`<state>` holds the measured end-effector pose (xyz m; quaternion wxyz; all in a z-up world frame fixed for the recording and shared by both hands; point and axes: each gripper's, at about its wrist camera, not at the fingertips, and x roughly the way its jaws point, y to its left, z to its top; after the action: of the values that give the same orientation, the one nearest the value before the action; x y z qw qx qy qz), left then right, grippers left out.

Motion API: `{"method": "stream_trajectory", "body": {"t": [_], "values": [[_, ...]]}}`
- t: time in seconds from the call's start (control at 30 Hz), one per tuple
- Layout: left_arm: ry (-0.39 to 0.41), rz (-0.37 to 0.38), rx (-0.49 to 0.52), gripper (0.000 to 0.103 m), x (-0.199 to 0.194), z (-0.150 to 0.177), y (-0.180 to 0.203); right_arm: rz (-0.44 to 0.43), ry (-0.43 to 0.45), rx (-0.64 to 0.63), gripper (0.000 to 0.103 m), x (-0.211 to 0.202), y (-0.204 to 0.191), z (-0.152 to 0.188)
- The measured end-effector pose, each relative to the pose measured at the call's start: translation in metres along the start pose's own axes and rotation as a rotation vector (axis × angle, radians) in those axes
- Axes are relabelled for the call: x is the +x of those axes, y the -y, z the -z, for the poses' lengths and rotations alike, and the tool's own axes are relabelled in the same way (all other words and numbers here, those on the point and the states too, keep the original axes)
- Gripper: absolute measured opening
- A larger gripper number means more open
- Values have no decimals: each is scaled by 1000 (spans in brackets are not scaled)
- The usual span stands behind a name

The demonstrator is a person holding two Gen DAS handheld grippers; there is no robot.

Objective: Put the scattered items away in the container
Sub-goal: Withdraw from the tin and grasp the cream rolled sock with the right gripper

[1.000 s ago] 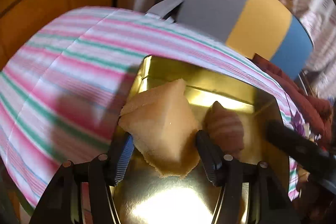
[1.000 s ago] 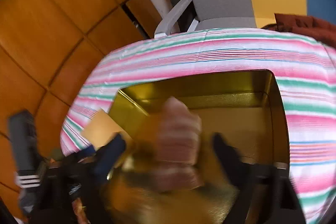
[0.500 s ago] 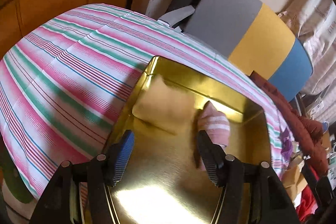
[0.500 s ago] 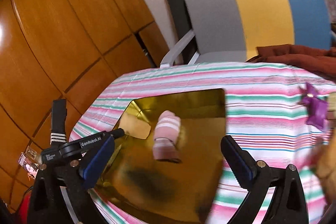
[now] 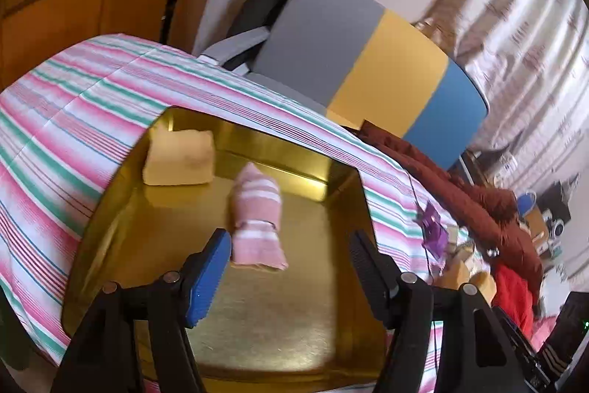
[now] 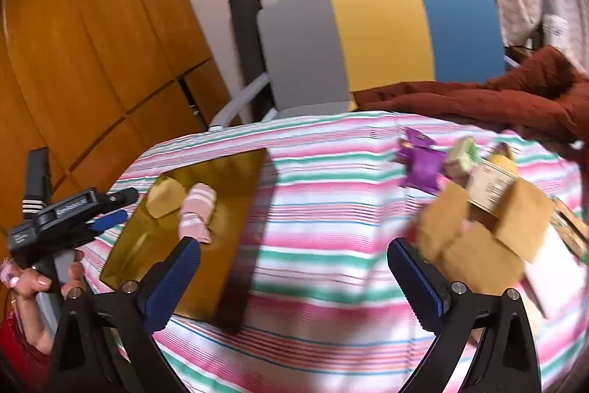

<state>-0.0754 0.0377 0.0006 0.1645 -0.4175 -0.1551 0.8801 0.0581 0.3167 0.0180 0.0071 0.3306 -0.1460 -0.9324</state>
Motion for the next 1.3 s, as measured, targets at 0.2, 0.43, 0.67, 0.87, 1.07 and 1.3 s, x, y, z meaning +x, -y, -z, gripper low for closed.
{"method": "stream_trajectory", "body": {"t": [0.2,0.43,0.67,0.87,1.07,1.3], "values": [[-33,32,68,68,6,19,31,142,16,54,102,-23,38,11],[-68,96,171,68,7,42,70,331,8,218,103,-47,95,14],[-125,169,257,68,13,63,107,366,-57,291,103,-46,124,26],[-164,195,304,68,21,81,132,391,-154,273,103,-28,130,32],[-195,209,349,68,27,91,149,439,-252,252,103,-3,139,37],[-219,208,359,68,34,97,156,453,-337,285,93,20,159,47]]}}
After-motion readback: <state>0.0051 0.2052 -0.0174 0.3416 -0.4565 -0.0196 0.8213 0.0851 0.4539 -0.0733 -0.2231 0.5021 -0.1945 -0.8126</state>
